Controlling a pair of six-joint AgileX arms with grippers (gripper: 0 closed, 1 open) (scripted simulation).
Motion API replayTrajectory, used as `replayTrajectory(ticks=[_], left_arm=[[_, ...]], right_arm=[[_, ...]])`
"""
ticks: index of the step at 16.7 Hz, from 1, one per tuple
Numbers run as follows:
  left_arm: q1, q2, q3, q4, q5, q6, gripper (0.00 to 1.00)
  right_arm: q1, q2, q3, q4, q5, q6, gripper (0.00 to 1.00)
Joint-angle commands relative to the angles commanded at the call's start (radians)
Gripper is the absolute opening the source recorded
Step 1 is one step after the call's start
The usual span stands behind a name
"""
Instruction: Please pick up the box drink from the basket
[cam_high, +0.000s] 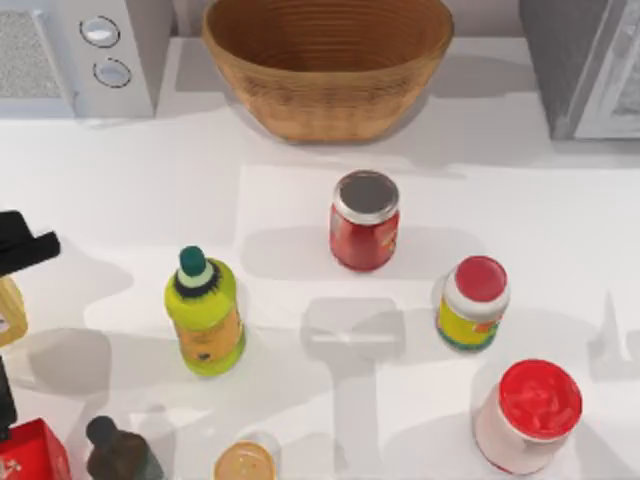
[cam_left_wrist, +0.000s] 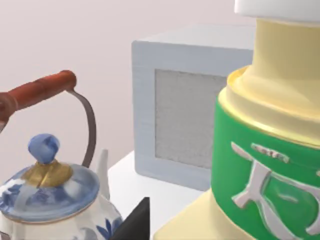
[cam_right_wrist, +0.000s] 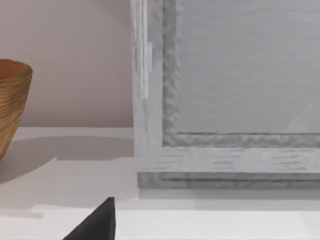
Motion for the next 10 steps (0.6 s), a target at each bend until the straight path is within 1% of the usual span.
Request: replayTrajectory(ticks=[4,5,10], left_arm=[[0.000,0.000,0.000,0.000,0.000,0.000,0.98],[0.000,0.000,0.000,0.000,0.000,0.000,1.00],[0.000,0.000,0.000,0.000,0.000,0.000,1.00]], right_arm=[[0.000,0.000,0.000,0.000,0.000,0.000,1.00],[0.000,0.000,0.000,0.000,0.000,0.000,1.00],[0.000,0.000,0.000,0.000,0.000,0.000,1.00]])
